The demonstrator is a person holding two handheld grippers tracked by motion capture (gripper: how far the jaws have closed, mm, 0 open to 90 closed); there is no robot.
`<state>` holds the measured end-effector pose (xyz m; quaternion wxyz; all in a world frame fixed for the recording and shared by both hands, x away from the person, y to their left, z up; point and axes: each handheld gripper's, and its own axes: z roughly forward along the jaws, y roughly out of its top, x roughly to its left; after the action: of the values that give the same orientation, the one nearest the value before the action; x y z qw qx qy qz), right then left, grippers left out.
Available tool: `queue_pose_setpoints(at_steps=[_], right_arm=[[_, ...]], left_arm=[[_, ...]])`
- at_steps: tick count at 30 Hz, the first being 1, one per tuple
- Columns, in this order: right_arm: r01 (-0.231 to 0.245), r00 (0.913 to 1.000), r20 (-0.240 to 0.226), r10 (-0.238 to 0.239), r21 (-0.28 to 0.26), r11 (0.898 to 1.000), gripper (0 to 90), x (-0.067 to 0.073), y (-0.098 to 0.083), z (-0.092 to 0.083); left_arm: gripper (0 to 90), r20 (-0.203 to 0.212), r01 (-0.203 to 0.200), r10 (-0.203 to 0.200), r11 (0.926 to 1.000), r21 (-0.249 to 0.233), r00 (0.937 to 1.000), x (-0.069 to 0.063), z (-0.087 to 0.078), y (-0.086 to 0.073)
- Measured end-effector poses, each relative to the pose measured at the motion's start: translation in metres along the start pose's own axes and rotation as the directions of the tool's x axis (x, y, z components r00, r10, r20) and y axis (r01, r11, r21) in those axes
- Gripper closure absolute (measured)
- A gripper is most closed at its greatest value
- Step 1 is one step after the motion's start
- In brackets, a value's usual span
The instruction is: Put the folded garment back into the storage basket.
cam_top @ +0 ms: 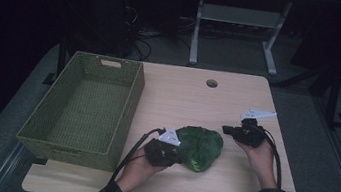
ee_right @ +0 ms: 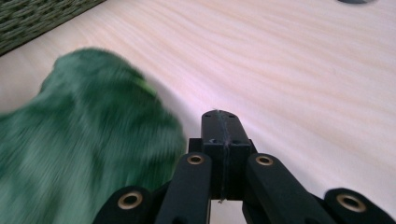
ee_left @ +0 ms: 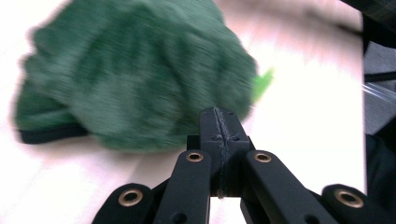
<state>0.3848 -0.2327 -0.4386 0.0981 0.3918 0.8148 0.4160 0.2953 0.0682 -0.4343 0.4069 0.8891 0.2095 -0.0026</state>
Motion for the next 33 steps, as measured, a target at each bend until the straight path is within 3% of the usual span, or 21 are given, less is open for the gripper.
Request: queue_pose_setpoints(at_steps=[2, 4, 6, 12, 16, 20, 33], right_arm=[[0.015, 0.9994, -0.030, -0.015, 0.017, 1.000, 89.8, 0.001, 0.008, 0.010], [0.042, 0.9986, -0.033, -0.042, 0.014, 0.999, 89.9, 0.005, 0.015, 0.019], [0.046, 0.9974, -0.058, -0.043, 0.048, 0.998, 89.9, 0.009, 0.023, 0.027], [0.108, 0.9898, -0.101, -0.100, 0.081, 0.991, 89.9, 0.020, 0.037, 0.041], [0.118, 0.9877, -0.116, -0.105, 0.115, 0.986, 89.9, 0.022, 0.035, 0.043], [0.112, 0.9870, -0.130, -0.094, 0.140, 0.984, 89.9, 0.019, 0.029, 0.043], [0.116, 0.9852, -0.144, -0.094, 0.152, 0.982, 89.8, 0.021, 0.012, 0.025]], left_arm=[[89.8, 0.007, -0.005, 0.005, 1.0000, 0.006, 1.0000, -0.004, 0.004, -0.001], [89.8, 0.015, -0.011, 0.011, 0.9998, 0.014, 0.9998, -0.005, 0.008, -0.002], [89.8, 0.021, -0.021, 0.020, 0.9994, 0.029, 0.9996, -0.005, 0.012, -0.002], [89.8, 0.048, -0.013, 0.012, 0.9992, 0.039, 0.9988, -0.009, 0.027, -0.002], [89.7, 0.058, -0.017, 0.014, 0.9989, 0.044, 0.9982, -0.012, 0.035, -0.001], [89.7, 0.037, -0.014, 0.012, 0.9986, 0.052, 0.9992, -0.009, 0.043, -0.002], [89.7, -0.018, 0.008, -0.006, 0.9977, 0.067, 0.9998, 0.010, 0.032, -0.007]])
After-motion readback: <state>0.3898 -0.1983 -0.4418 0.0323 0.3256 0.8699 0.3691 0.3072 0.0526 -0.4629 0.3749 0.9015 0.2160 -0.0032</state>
